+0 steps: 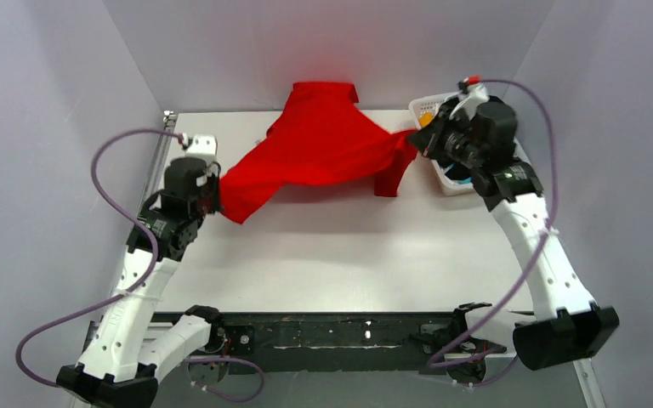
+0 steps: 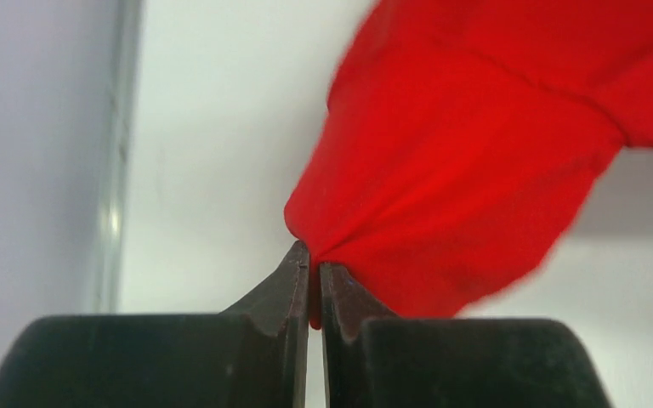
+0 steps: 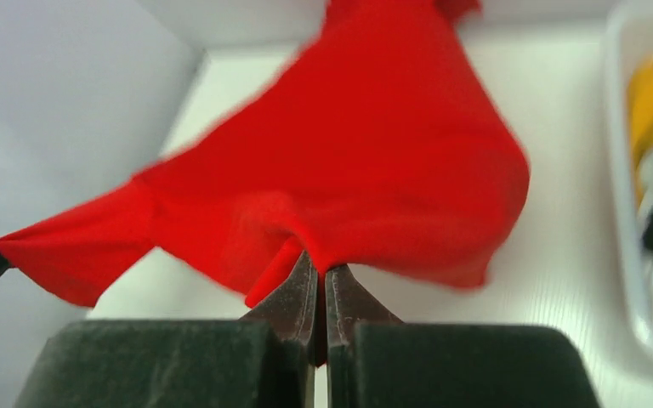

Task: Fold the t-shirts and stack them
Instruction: Flatten out the tshirt

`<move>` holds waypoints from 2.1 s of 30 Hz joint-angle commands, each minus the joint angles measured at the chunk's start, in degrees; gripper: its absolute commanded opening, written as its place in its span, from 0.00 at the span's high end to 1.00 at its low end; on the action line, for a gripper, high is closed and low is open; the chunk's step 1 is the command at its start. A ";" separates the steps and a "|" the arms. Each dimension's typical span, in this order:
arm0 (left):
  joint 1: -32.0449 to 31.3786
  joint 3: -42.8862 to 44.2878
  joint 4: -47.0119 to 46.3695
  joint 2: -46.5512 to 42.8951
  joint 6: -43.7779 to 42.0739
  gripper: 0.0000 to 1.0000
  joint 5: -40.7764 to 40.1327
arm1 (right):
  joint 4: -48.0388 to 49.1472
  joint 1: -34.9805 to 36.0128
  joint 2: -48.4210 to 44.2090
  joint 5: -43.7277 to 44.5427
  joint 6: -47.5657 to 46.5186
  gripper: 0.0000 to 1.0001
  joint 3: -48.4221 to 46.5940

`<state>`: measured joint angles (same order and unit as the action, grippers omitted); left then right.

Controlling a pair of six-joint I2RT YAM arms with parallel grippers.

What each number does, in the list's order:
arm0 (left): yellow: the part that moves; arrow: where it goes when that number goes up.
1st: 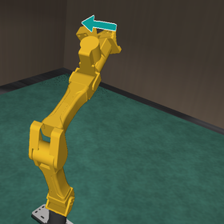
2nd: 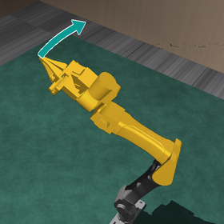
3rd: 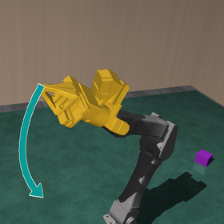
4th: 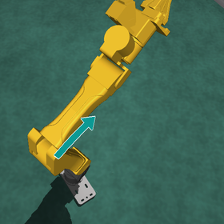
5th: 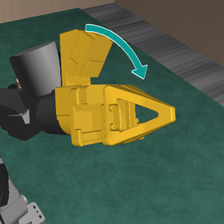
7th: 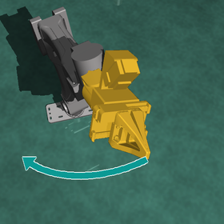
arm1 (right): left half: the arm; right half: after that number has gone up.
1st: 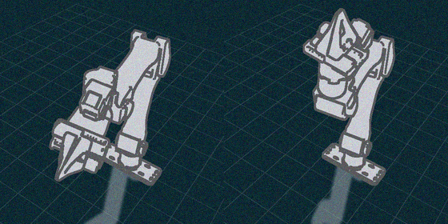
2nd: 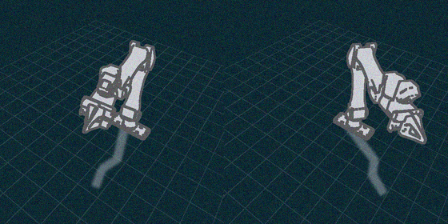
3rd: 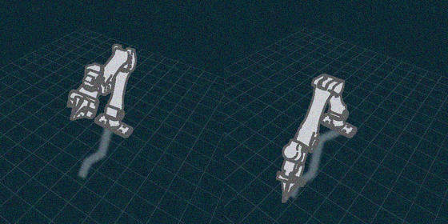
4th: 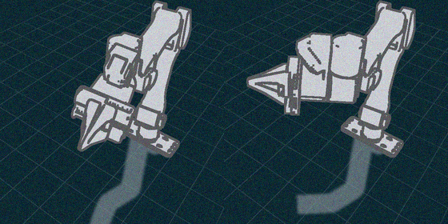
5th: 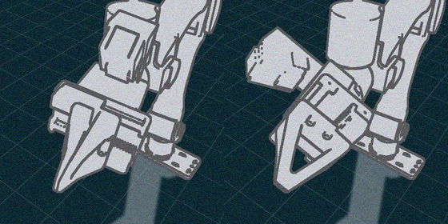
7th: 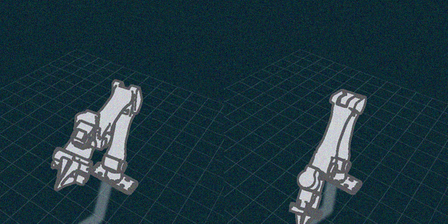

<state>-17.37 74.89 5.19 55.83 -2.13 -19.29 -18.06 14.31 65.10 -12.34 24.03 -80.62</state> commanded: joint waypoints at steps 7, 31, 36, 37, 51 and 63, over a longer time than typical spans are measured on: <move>-0.51 -22.20 36.97 -8.80 45.26 1.00 -0.19 | -22.58 -0.16 10.74 -10.06 4.38 0.99 16.69; -0.47 -15.21 66.81 -14.55 47.93 0.02 -7.04 | -36.22 10.19 -6.89 -1.53 13.81 0.26 37.12; -0.40 -17.07 45.66 -12.82 41.43 0.02 2.49 | -32.39 8.11 -3.90 6.82 12.80 0.18 29.49; -0.43 -18.70 40.11 -11.58 40.86 0.02 6.29 | -30.59 6.74 -1.90 7.84 13.17 0.19 27.71; 2.76 -29.09 8.80 14.12 43.12 0.02 17.12 | -19.97 0.48 38.67 19.70 4.42 0.39 -0.31; 4.19 -38.33 9.33 14.21 43.99 0.02 14.92 | -17.46 0.84 45.44 12.91 0.40 0.45 2.64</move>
<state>-13.61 38.83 8.82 71.20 41.19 -2.48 -37.23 14.66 109.73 3.57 25.93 -79.33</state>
